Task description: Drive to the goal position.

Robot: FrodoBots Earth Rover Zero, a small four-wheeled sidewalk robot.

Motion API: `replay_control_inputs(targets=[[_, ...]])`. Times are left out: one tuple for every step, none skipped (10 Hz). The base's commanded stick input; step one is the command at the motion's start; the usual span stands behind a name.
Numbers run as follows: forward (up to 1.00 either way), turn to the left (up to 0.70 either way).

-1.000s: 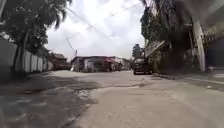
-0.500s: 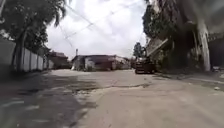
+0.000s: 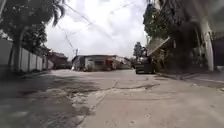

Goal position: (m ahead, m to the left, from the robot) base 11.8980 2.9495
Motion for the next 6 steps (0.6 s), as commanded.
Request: replay_control_inputs(targets=[[0.50, 0.01], [0.50, 0.01], [0.50, 0.01], [0.50, 0.01], [0.50, 0.01], [0.50, 0.01]])
